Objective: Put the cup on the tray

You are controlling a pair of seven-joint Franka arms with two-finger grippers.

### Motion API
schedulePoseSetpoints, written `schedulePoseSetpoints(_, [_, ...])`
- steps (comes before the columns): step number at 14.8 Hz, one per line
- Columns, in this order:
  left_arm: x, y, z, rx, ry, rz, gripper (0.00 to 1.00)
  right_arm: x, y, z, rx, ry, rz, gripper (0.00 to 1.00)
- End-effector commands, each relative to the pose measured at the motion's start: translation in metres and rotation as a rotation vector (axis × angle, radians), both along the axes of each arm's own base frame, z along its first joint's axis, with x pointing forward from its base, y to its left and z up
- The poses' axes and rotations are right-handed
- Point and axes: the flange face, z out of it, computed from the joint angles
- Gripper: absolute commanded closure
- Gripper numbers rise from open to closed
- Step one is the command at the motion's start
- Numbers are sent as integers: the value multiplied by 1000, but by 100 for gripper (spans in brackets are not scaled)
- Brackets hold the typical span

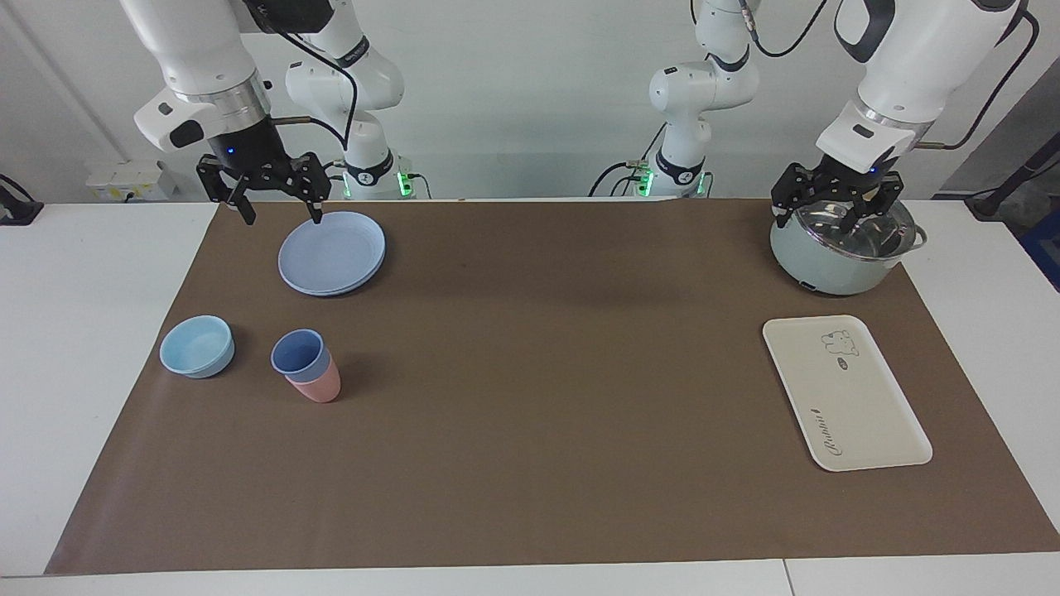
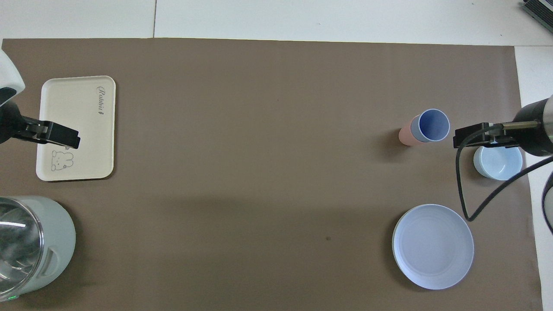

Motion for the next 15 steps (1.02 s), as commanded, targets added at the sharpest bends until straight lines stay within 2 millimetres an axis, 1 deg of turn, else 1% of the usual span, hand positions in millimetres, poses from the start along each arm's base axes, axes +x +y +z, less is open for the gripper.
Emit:
schedulePoseSetpoints(1, [-7,-2,3,20,1,-5,0,-7,-1,2,-2,7,17,0])
schedulePoseSetpoints(3, [-7,-3,1,20,5,-6,0,-7,-1,2,-2,9,17,0])
schedulePoseSetpoints(5, [-7,0,3,20,1,-3,0,-7,-2,2,-2,9,17,0])
schedulePoseSetpoints(6, [-7,-1,3,20,1,-5,0,-7,-6,2,-2,9,13,0])
schedulePoseSetpoints(9, [-7,-2,2,20,1,-6,0,-7,-9,2,-2,10,8,0])
schedulePoseSetpoints(11, [-7,-2,1,20,2,-6,0,-6,-8,4,-2,-5,13,0])
schedulePoseSetpoints(13, [-7,-2,1,20,3,-6,0,-4,-3,4,-1,-17,25,0])
schedulePoseSetpoints(15, [-7,-2,1,20,2,-6,0,-3,-13,5,-3,-25,16,0])
